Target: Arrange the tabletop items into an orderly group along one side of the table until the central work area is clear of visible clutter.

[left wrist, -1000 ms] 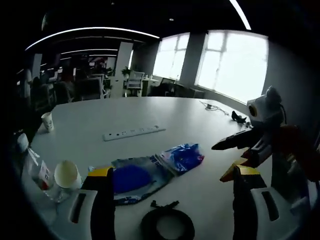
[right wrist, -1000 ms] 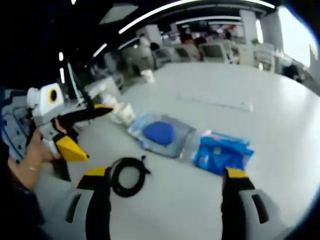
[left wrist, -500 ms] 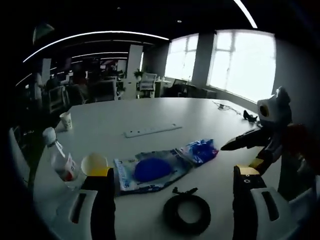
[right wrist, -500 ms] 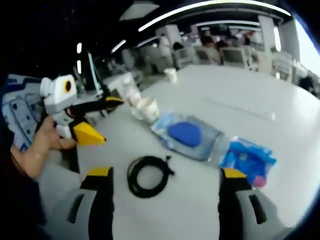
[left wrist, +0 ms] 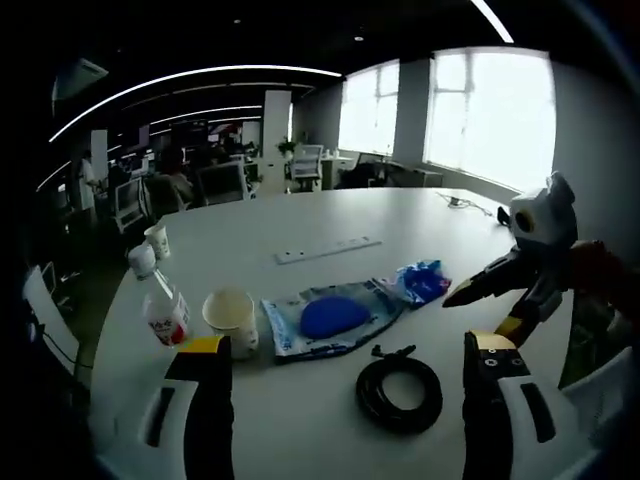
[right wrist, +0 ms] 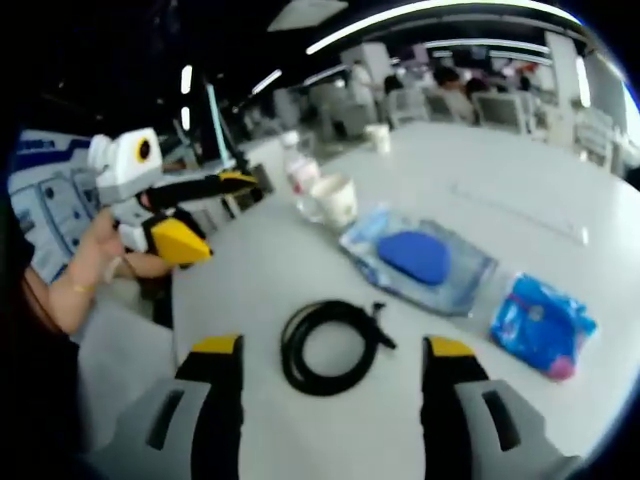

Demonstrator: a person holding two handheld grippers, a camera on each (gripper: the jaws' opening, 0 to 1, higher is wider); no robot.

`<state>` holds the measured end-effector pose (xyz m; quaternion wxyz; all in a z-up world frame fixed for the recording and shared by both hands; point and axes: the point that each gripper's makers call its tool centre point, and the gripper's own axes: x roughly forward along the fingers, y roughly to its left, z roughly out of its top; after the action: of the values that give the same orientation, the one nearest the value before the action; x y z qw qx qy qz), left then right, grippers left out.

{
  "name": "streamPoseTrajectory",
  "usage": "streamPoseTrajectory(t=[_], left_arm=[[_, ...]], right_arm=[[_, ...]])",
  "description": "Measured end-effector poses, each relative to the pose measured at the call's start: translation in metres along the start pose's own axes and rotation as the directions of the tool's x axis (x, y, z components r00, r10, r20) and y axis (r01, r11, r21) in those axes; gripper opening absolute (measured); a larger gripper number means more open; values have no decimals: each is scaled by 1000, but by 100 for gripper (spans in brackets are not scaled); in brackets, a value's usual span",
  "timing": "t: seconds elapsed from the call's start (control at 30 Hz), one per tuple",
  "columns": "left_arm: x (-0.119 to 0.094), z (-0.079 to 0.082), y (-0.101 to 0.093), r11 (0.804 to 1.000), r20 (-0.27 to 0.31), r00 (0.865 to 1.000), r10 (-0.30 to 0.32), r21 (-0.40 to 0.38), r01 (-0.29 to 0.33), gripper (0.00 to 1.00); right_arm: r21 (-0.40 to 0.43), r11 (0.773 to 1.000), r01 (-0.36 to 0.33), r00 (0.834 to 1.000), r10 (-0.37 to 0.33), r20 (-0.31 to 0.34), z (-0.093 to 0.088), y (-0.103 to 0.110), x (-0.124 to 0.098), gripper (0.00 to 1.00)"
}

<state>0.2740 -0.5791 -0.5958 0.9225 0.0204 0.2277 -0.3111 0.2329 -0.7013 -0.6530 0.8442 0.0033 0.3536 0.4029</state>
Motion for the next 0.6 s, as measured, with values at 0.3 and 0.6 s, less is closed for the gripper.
streamPoseTrajectory(t=[0.3,0.6], left_arm=[[-14,-9,11,1000,-12,1000,14,12,-14,96],[-26,-15,19,1000,-32,999,25,16,-25,93]], right_arm=[[-96,995,2,999,-6,-41,-13,-1,25,59],[-128,992,-3,997,-8,-80,-17,-7,45,54]])
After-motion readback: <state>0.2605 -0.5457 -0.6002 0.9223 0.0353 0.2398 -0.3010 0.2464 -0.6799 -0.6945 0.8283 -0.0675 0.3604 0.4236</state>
